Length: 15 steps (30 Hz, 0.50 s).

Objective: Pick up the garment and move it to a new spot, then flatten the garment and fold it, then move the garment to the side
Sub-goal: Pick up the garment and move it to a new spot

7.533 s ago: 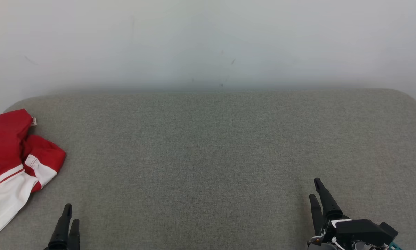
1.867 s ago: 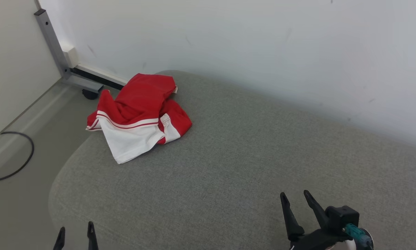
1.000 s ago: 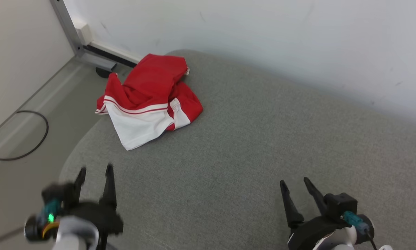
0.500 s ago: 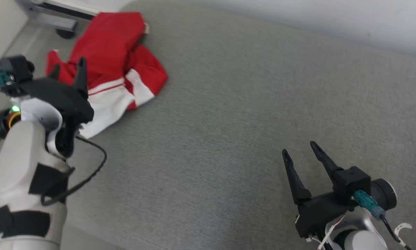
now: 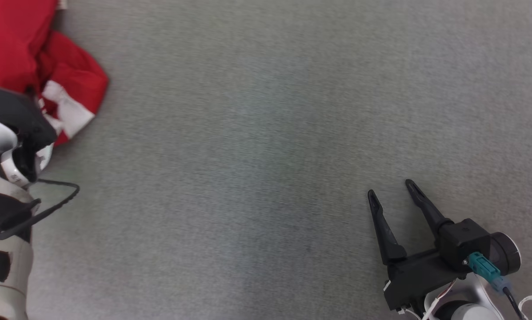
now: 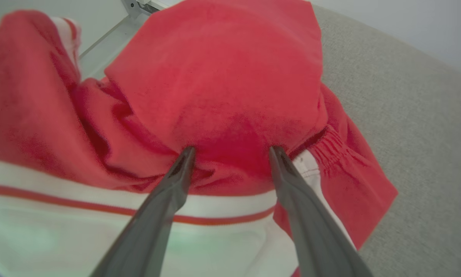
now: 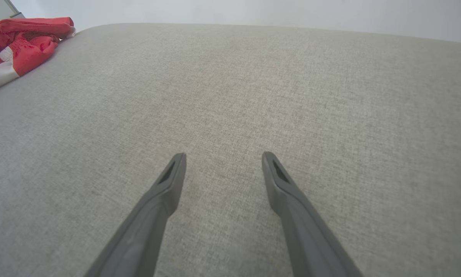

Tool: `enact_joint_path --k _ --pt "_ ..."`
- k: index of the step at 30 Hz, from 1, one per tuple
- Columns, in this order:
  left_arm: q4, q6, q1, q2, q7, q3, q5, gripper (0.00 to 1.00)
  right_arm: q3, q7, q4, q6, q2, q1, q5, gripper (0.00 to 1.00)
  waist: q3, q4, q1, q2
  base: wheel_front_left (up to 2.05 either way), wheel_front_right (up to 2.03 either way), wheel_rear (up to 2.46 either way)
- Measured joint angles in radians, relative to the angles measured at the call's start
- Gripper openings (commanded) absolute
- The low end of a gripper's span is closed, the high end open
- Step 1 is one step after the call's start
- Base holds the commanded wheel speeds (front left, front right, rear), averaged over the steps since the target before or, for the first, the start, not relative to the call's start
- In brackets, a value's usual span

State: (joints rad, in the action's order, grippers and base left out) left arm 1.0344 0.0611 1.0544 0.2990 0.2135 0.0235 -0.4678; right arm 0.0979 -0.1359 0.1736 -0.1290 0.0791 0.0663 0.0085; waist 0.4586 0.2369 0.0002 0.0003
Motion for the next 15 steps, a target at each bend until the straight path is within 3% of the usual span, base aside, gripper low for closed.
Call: enact_joint_path --k 3,4,5,7,15 --pt "0.033 0.034 0.000 0.022 0.010 -0.009 0.010 1.00 0.001 0.004 -0.003 0.000 -0.004 -0.004 0.003 1.00 0.024 -0.039 -0.0001 0.0000 0.00 0.00 0.00" --pt "0.036 0.035 0.000 0.025 0.010 -0.015 0.016 0.88 0.001 0.005 -0.004 0.000 -0.005 -0.004 0.003 1.00 0.027 -0.046 -0.0001 0.0000 0.00 0.00 0.00" --pt "0.037 0.034 0.000 0.027 0.007 -0.018 0.025 0.44 0.001 0.005 -0.007 0.000 -0.006 -0.004 0.005 1.00 0.030 -0.051 -0.0001 0.0000 0.00 0.00 0.00" --pt "0.035 0.025 0.000 0.028 -0.007 -0.024 0.026 0.00 0.000 0.010 -0.015 0.000 -0.008 -0.003 0.008 1.00 0.030 -0.055 -0.0001 0.0000 0.00 0.00 0.00" --pt "0.005 -0.018 0.008 0.085 -0.025 -0.043 0.036 0.00 0.024 0.058 -0.103 0.000 -0.019 0.016 0.053 1.00 -0.038 -0.051 -0.0002 -0.0001 0.00 0.00 0.00"
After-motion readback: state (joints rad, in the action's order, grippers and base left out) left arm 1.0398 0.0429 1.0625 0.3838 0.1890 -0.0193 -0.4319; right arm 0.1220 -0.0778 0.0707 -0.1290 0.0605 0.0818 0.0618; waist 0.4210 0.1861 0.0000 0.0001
